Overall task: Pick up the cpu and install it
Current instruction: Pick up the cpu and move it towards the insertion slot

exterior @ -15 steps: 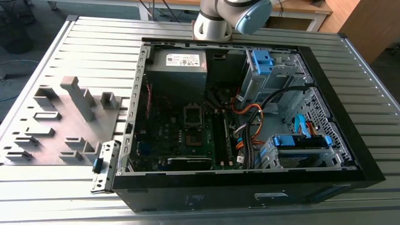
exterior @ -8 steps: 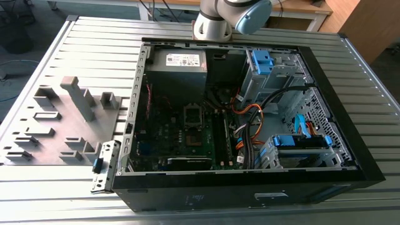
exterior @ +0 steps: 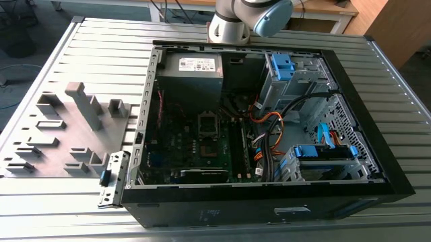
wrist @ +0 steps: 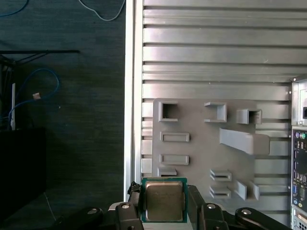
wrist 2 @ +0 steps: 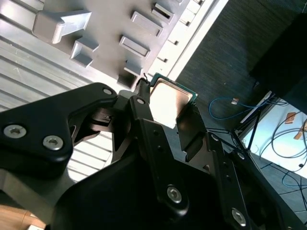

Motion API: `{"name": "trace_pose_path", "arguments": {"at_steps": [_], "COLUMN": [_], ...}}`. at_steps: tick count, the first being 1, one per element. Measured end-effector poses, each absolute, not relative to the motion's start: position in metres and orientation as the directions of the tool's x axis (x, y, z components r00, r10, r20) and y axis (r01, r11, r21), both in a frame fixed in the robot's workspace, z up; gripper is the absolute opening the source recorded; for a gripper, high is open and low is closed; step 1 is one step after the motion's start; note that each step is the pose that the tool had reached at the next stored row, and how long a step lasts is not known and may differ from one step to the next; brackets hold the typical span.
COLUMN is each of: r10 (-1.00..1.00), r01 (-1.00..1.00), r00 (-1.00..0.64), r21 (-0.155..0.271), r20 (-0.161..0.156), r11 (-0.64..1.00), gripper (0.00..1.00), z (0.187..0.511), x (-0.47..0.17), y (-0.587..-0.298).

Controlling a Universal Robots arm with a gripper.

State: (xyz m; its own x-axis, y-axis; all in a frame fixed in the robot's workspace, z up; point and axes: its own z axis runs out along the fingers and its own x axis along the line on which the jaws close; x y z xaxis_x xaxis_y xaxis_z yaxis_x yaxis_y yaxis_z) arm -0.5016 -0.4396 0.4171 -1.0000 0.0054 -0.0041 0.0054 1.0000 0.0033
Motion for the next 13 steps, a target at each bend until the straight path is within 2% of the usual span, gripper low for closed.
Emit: {"name": "trace_pose_path", "arguments": {"at_steps": [13], "r10": [0.005], "r01": [0.005], "r00": [-1.0], "r21": [0.003], "r20": [-0.004], "r11": [1.0], "gripper": [0.47], "z": [0.404], "x": [-0.502], "y": [-0.44]}}
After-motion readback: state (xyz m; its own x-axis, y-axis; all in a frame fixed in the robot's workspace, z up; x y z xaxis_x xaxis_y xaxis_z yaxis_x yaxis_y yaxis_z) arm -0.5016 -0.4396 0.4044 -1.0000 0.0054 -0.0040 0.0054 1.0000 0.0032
